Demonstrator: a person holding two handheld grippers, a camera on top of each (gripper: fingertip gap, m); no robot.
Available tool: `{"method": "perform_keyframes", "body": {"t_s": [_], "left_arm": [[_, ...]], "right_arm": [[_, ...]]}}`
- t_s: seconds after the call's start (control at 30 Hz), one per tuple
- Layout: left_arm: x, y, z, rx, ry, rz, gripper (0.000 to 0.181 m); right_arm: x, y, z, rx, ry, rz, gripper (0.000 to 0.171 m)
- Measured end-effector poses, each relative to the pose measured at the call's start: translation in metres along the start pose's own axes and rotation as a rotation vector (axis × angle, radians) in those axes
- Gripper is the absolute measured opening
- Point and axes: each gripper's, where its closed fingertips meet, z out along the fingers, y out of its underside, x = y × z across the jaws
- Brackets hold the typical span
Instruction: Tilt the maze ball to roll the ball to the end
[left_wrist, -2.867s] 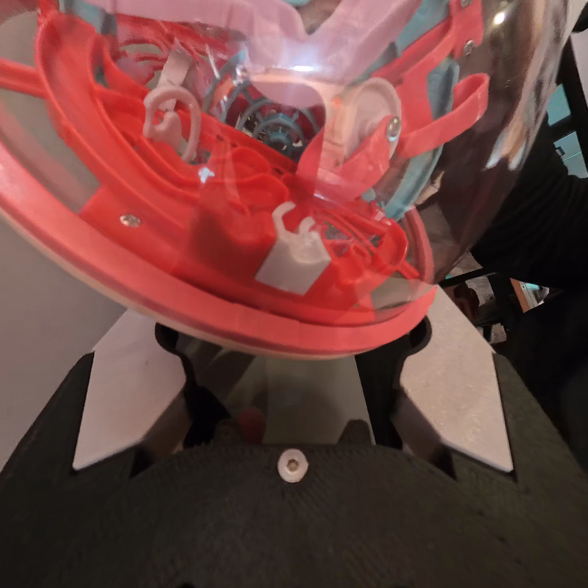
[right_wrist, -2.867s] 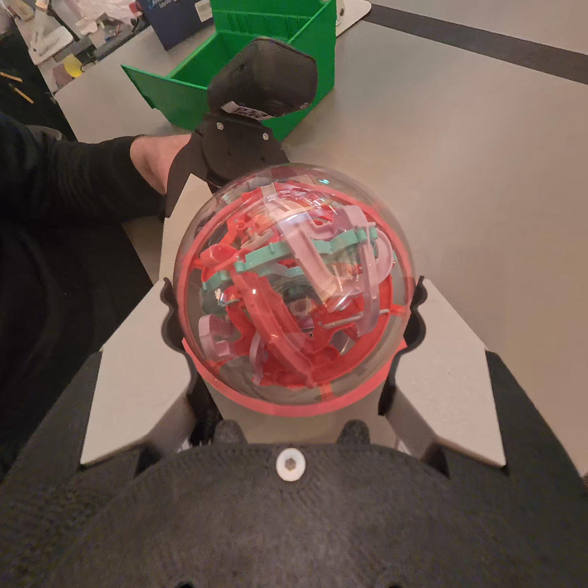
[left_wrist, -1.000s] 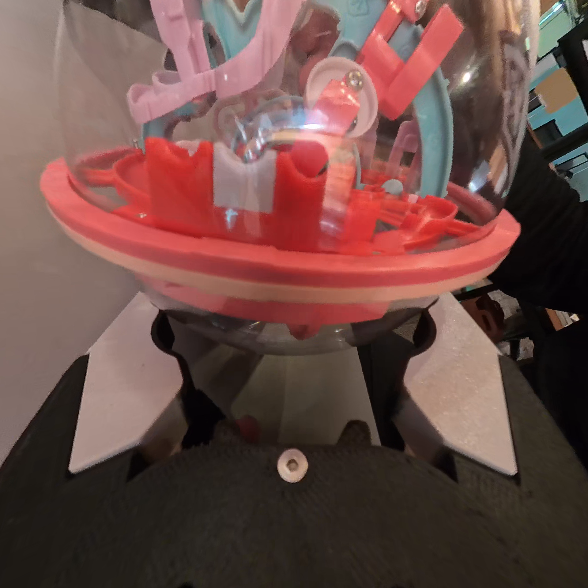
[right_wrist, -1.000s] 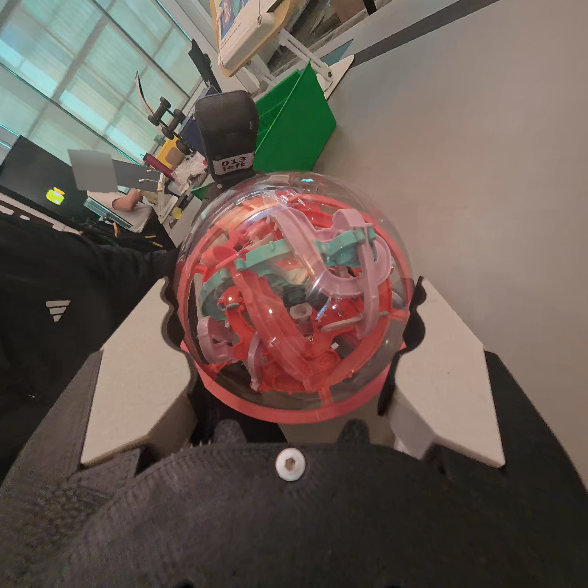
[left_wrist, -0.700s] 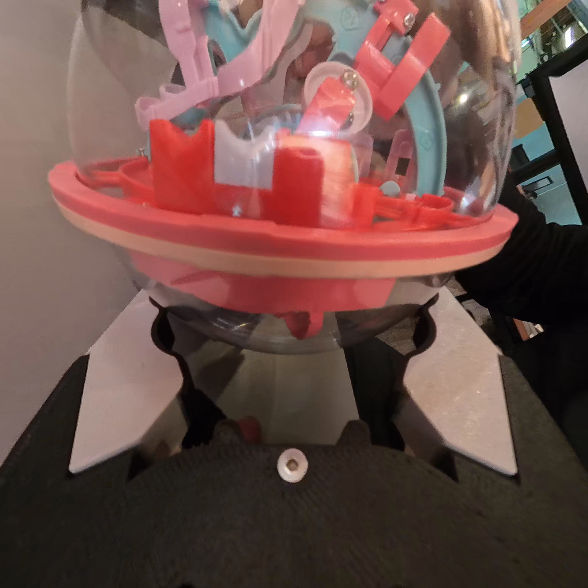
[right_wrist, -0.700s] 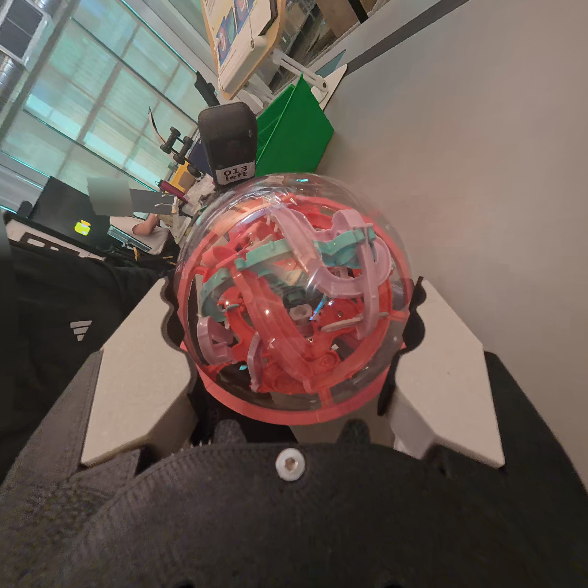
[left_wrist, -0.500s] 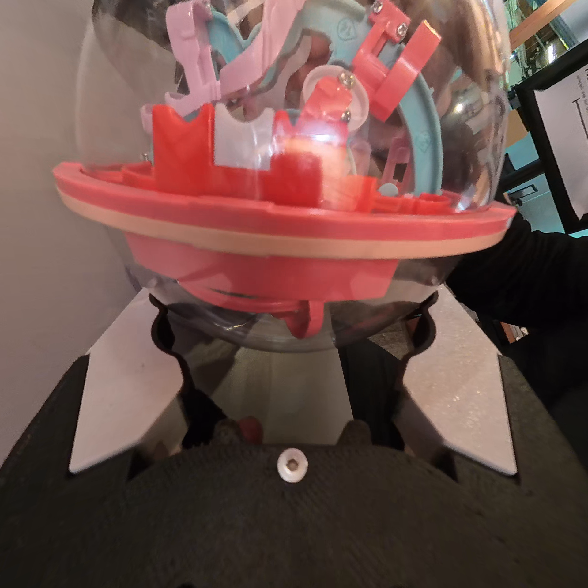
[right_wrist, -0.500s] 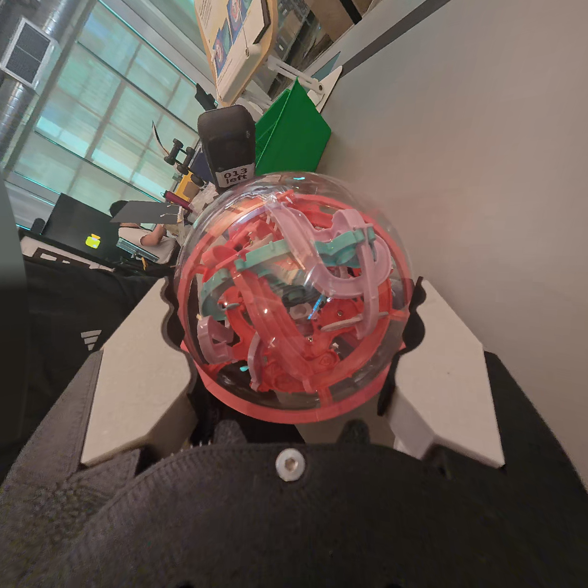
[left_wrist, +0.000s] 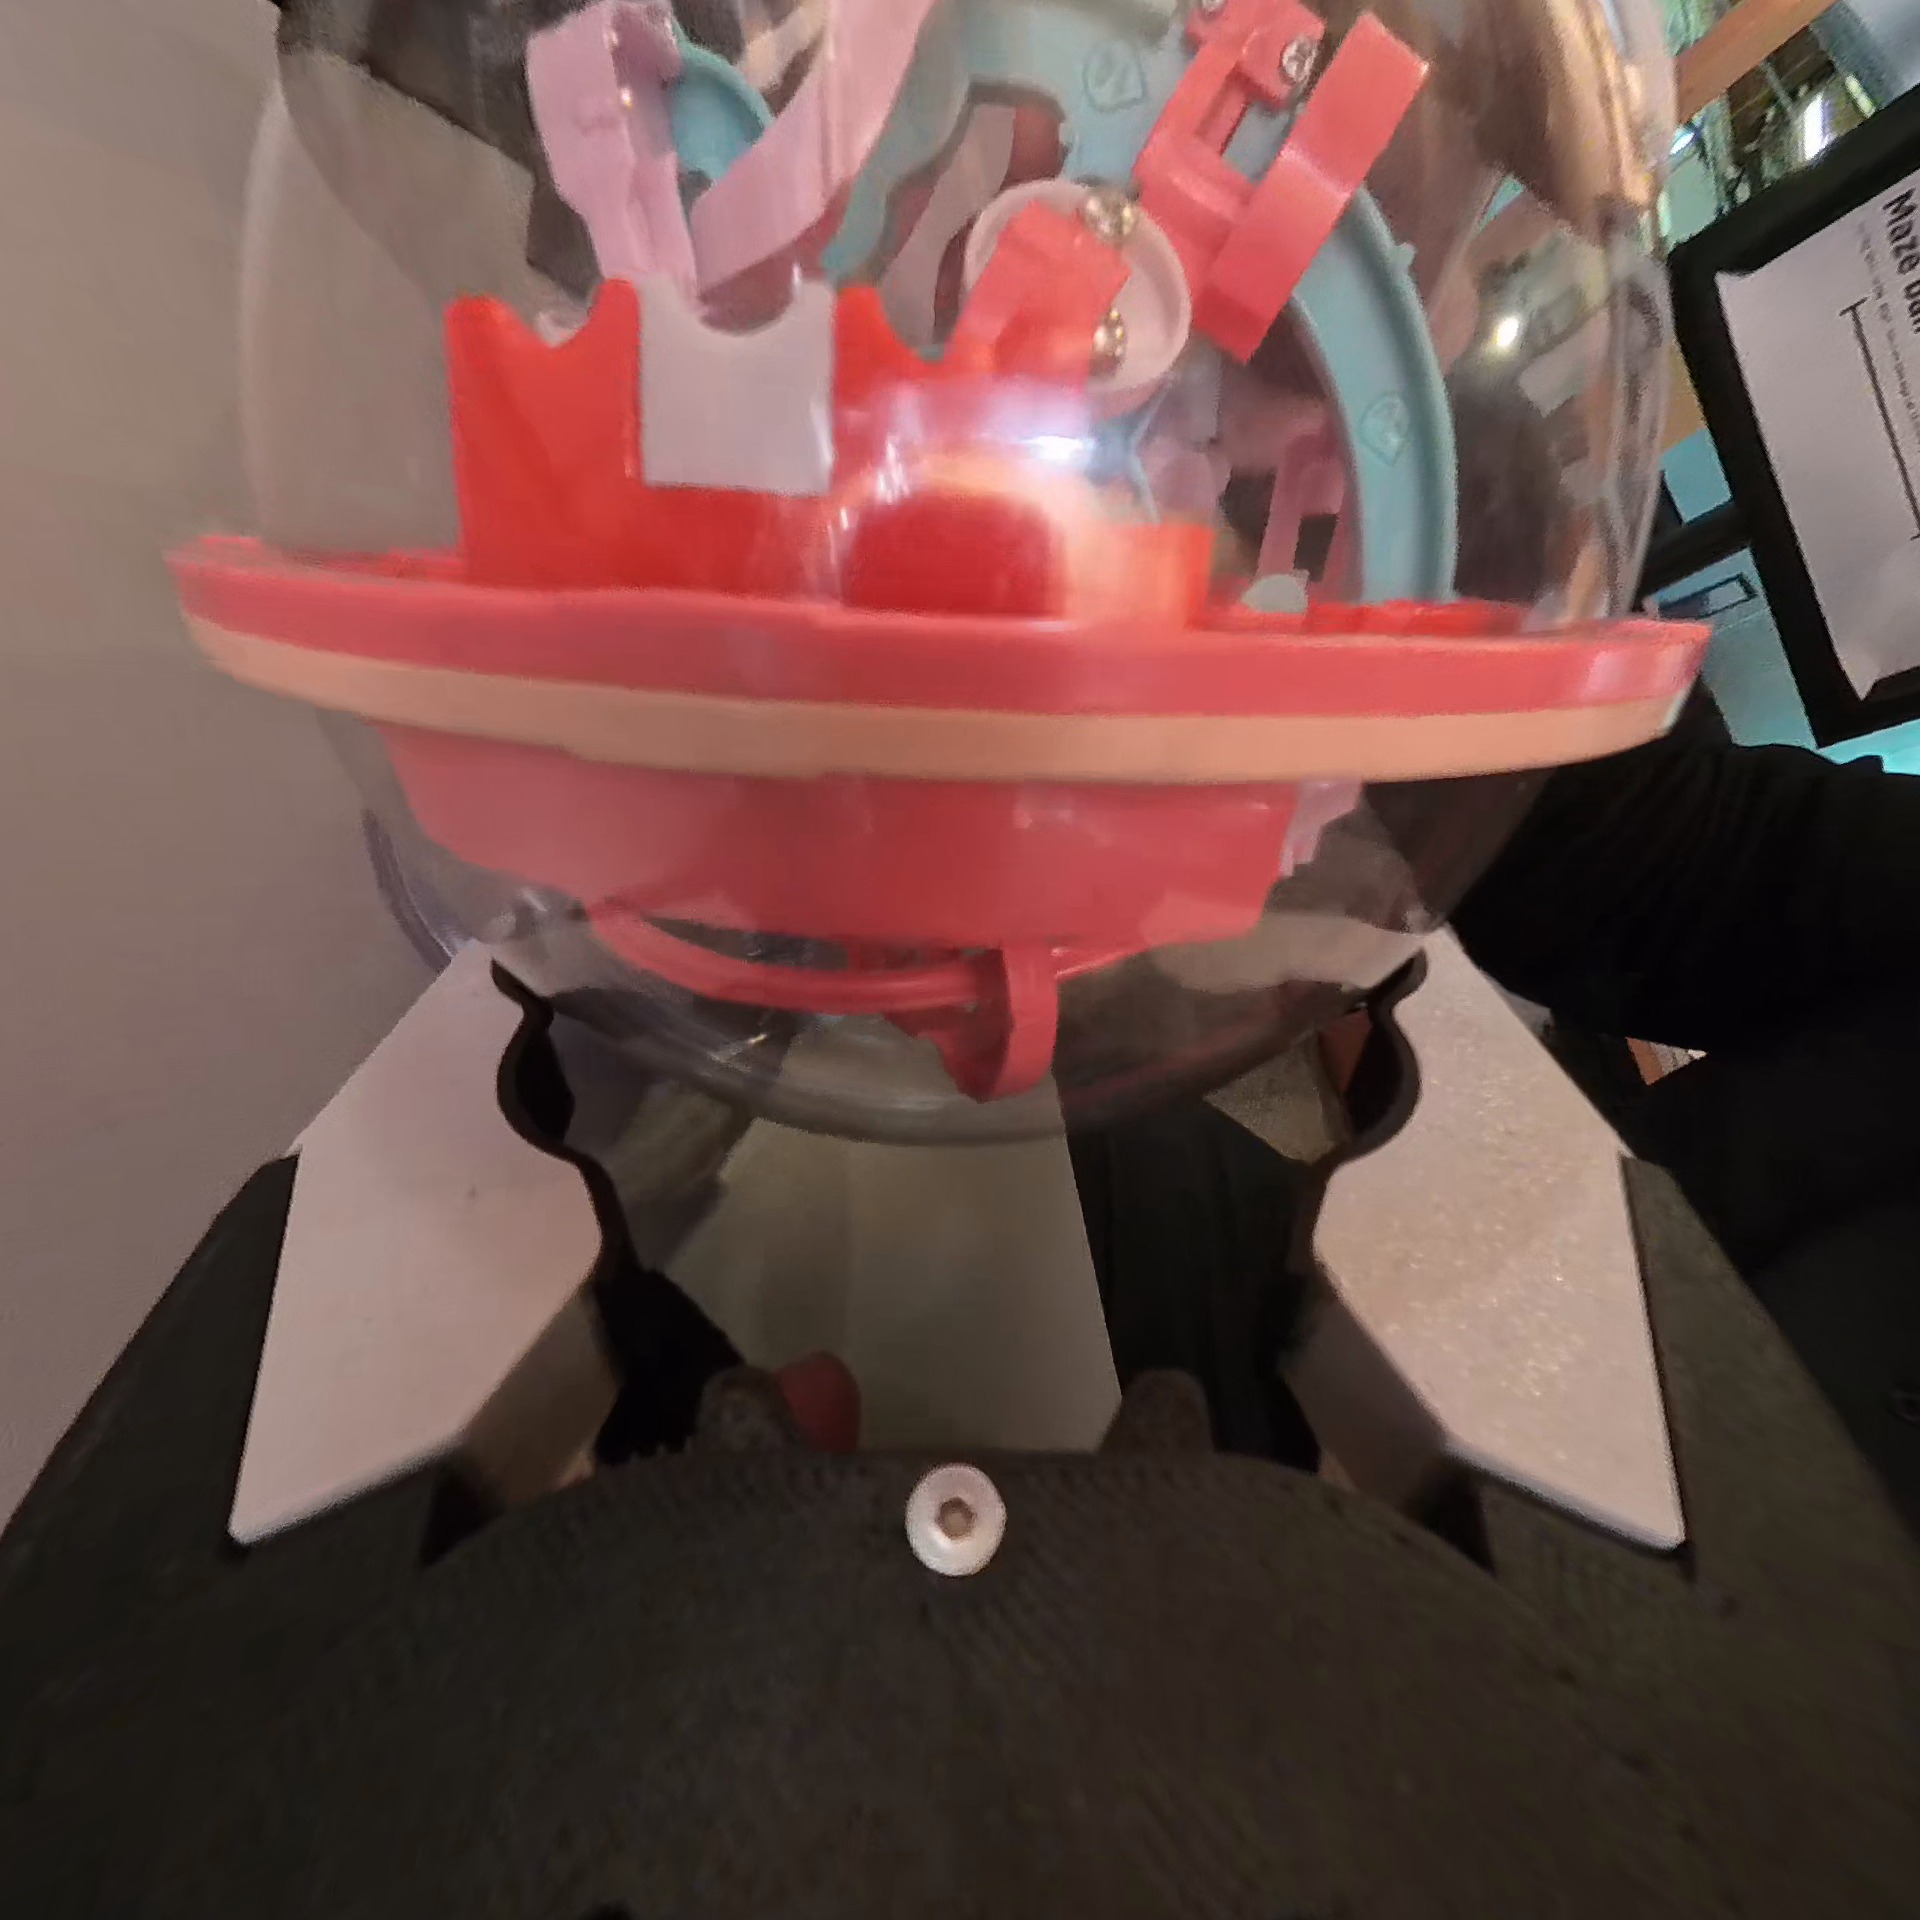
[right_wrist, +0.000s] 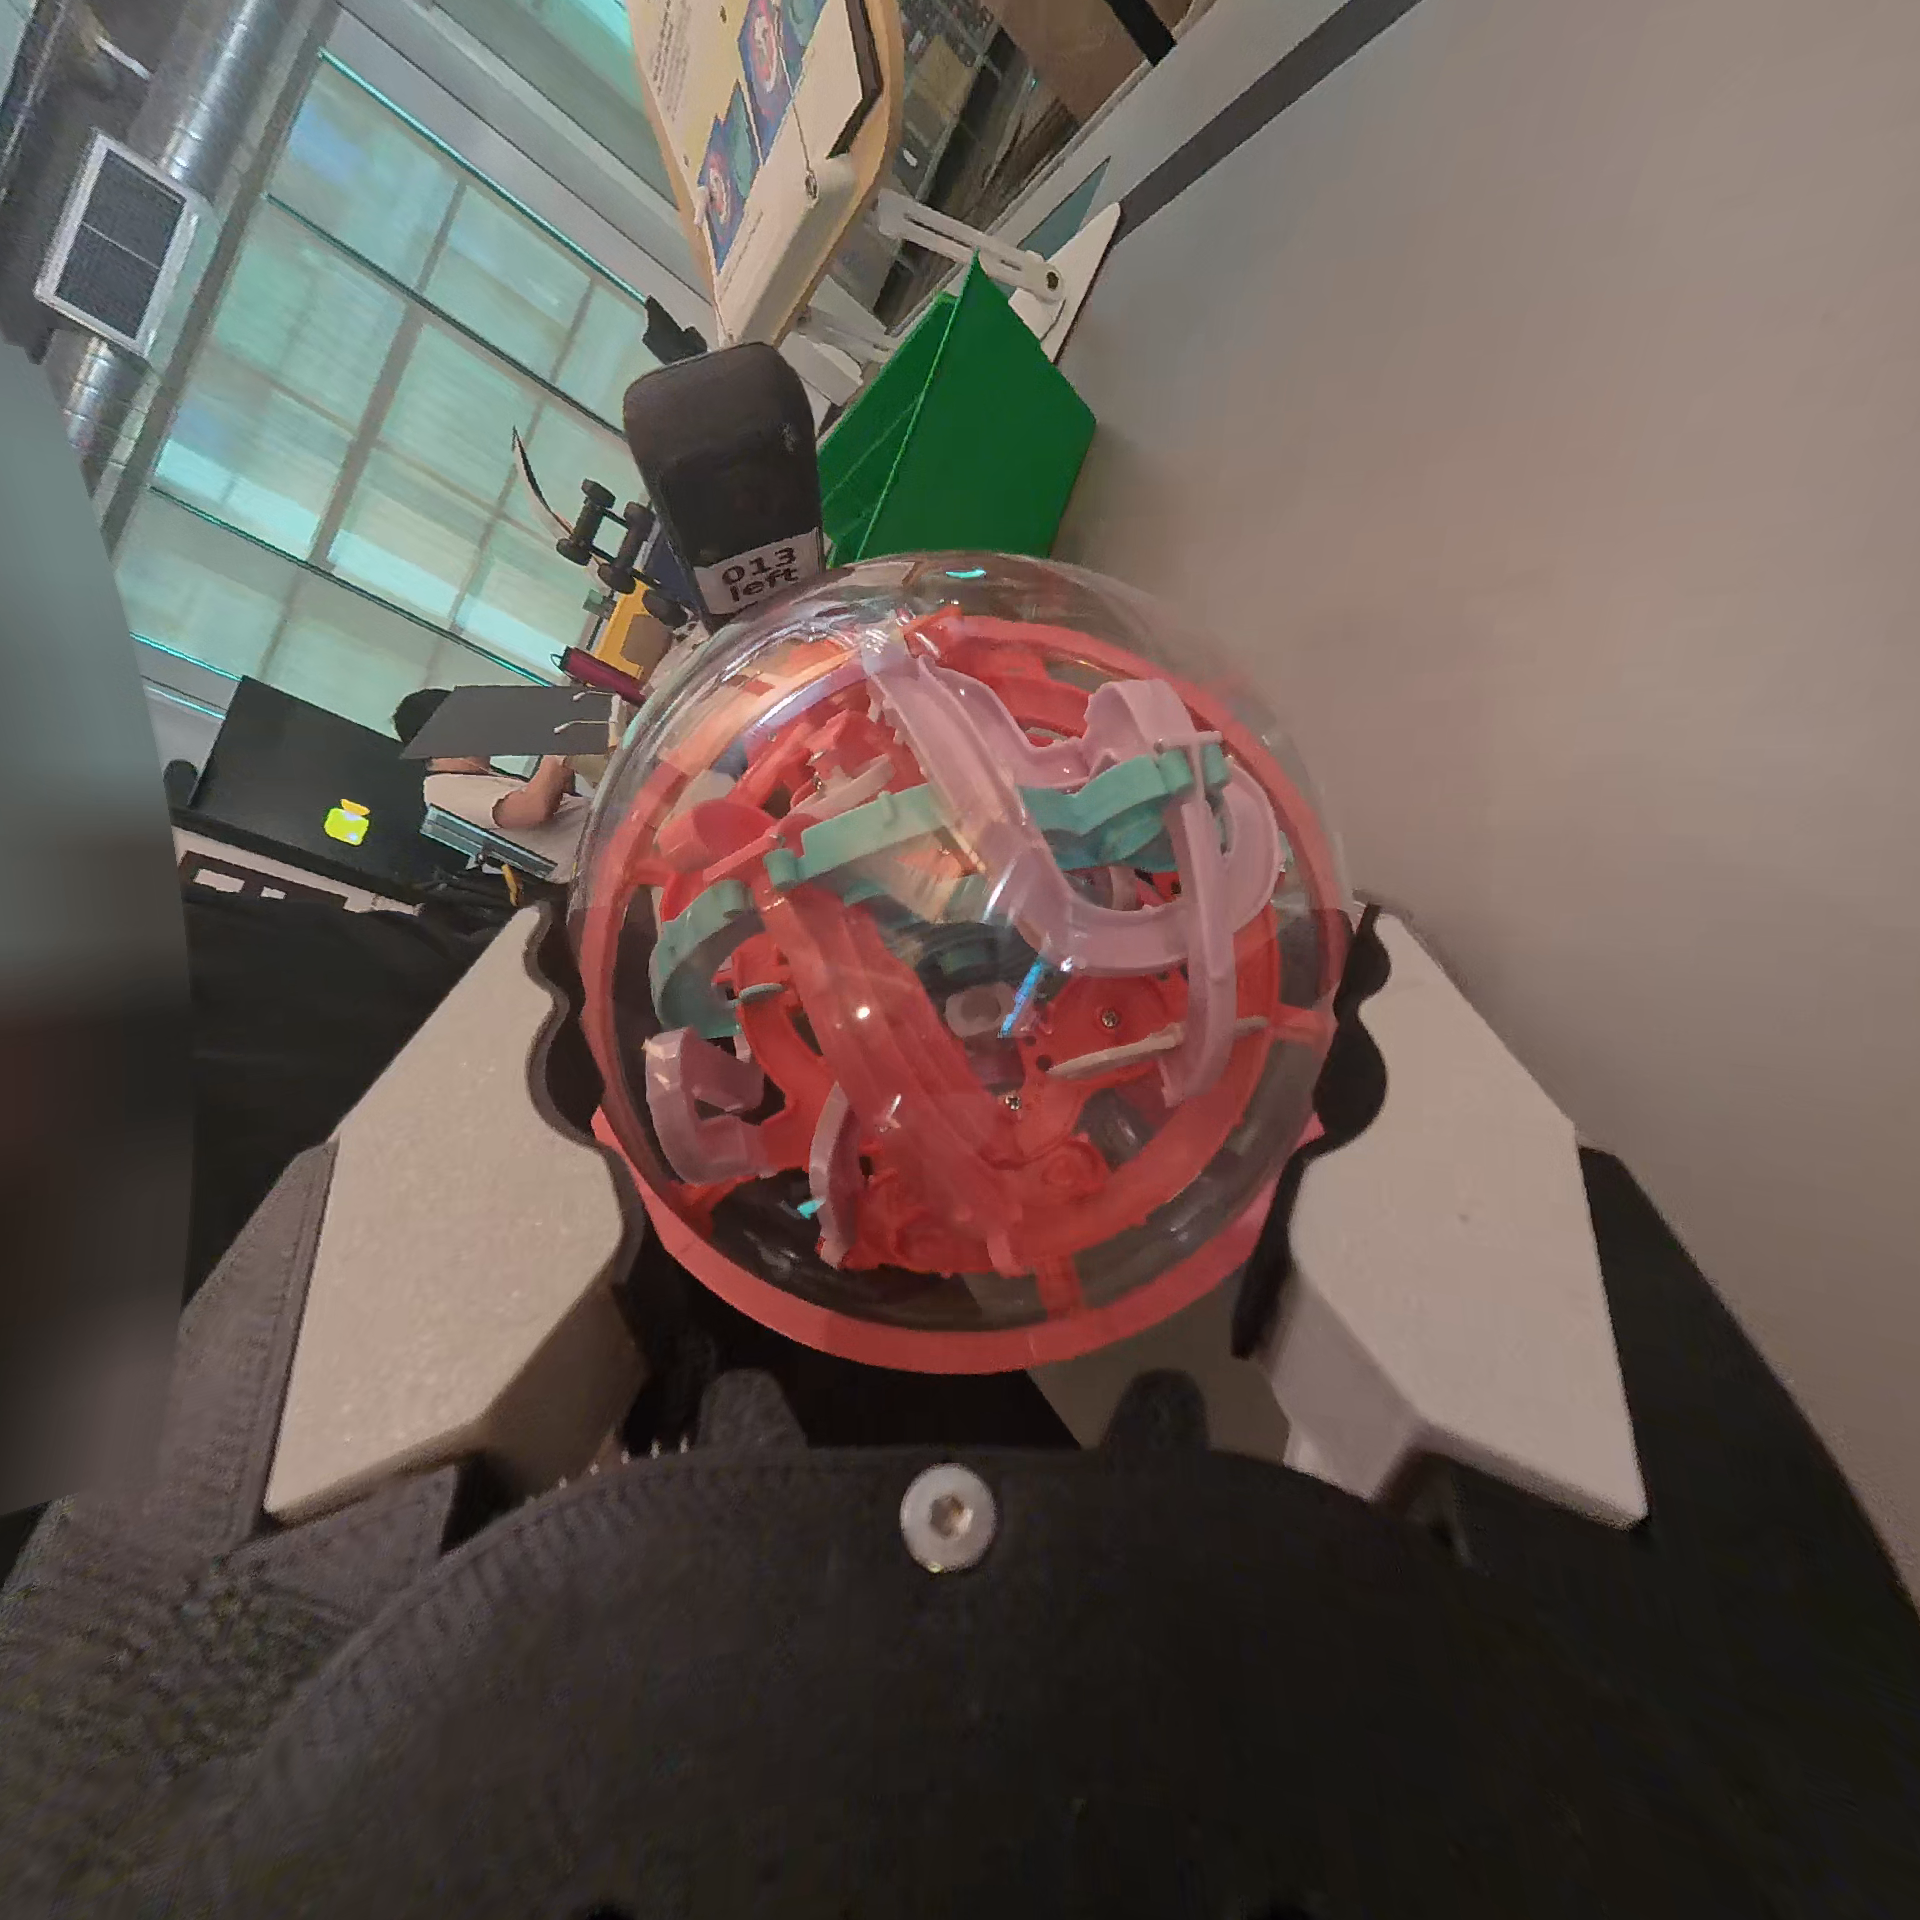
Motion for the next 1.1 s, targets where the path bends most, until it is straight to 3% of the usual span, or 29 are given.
{"method": "perform_keyframes", "body": {"t_s": [0.27,0.73,1.1], "left_arm": [[0.002,0.011,0.003,-0.049,0.030,-0.058,0.148],[0.000,0.005,-0.001,-0.002,0.066,-0.081,0.144],[0.002,0.005,0.002,-0.003,0.089,-0.074,0.143]], "right_arm": [[0.006,0.008,0.002,0.000,-0.009,0.093,0.140],[0.011,0.004,-0.001,0.058,-0.032,0.153,0.140],[0.009,0.002,0.000,0.057,0.018,-0.026,0.149]]}}
